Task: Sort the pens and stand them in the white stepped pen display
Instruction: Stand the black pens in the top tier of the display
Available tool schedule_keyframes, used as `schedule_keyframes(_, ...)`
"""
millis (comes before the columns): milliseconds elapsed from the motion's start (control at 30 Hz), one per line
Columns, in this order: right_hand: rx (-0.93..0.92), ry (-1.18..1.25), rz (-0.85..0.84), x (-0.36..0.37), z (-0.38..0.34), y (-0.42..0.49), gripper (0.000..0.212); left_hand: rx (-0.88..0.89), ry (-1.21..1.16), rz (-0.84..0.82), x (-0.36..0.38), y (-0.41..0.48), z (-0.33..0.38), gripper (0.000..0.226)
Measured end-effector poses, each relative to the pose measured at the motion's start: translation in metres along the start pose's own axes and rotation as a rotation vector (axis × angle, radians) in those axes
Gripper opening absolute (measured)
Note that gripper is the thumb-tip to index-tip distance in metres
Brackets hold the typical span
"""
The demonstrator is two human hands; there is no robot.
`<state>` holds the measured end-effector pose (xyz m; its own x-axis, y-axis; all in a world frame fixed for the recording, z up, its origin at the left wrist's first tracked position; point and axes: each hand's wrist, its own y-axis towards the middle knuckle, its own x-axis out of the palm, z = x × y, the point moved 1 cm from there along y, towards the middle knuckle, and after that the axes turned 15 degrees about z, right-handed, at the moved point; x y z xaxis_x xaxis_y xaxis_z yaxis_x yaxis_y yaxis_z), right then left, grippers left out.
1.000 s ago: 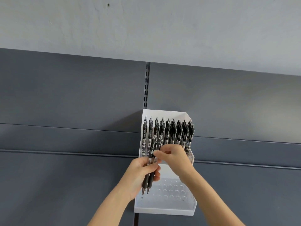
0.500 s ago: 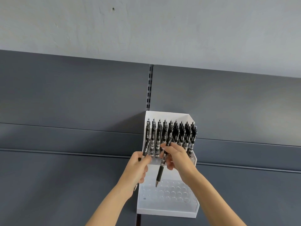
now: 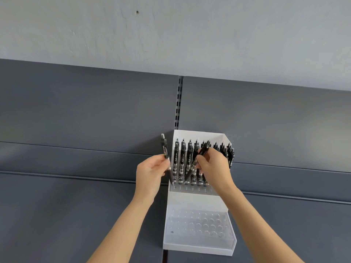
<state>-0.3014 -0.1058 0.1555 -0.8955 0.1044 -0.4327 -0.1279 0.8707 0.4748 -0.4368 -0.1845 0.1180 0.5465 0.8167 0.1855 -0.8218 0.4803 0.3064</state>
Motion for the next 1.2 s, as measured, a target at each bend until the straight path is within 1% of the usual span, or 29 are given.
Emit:
schedule_keyframes(133,-0.045,-0.040,0.016,0.010,-0.005,0.001,0.018,0.018,0.027,-0.009,0.007,0.008,-0.001,0.023)
schedule_keyframes(233,-0.060,-0.067,-0.012,0.018,-0.005,0.001,0.019,0.050,0.076,-0.043,0.010,0.013,-0.008,0.028)
schedule_keyframes(300,-0.076,-0.128,-0.048,0.023,-0.004,0.000,0.021,0.088,0.168,-0.083,0.011,0.016,-0.014,0.022)
schedule_keyframes(367,-0.076,-0.204,-0.078,0.029,-0.003,-0.002,0.030,0.135,0.266,-0.122,0.013,0.016,-0.020,0.015)
schedule_keyframes(400,-0.073,-0.233,-0.088,0.033,-0.002,-0.003,0.031,0.160,0.306,-0.128,0.013,0.015,-0.022,0.015)
schedule_keyframes(500,-0.070,-0.230,-0.065,0.039,-0.002,-0.007,0.013,0.232,0.400,-0.145,0.016,0.013,-0.026,0.015)
schedule_keyframes(567,-0.051,-0.202,-0.038,0.039,-0.001,-0.009,0.027,0.252,0.469,-0.159,0.018,0.013,-0.028,0.015)
schedule_keyframes(633,-0.039,-0.194,-0.026,0.038,-0.001,-0.009,0.027,0.266,0.510,-0.159,0.017,0.014,-0.030,0.015)
schedule_keyframes(700,-0.040,-0.235,-0.047,0.038,-0.003,-0.009,0.021,0.282,0.536,-0.164,0.018,0.015,-0.031,0.014)
schedule_keyframes(767,-0.093,-0.339,-0.089,0.039,-0.007,-0.007,0.012,0.289,0.556,-0.172,0.018,0.015,-0.030,0.015)
schedule_keyframes(867,-0.127,-0.442,-0.119,0.039,-0.014,-0.004,0.017,0.293,0.563,-0.174,0.018,0.016,-0.031,0.021)
schedule_keyframes(1033,-0.059,-0.430,-0.107,0.043,-0.011,-0.004,0.012,0.297,0.549,-0.194,0.017,0.019,-0.034,0.018)
schedule_keyframes(1200,-0.029,-0.350,-0.085,0.046,-0.007,-0.005,0.015,0.285,0.517,-0.202,0.016,0.016,-0.028,0.016)
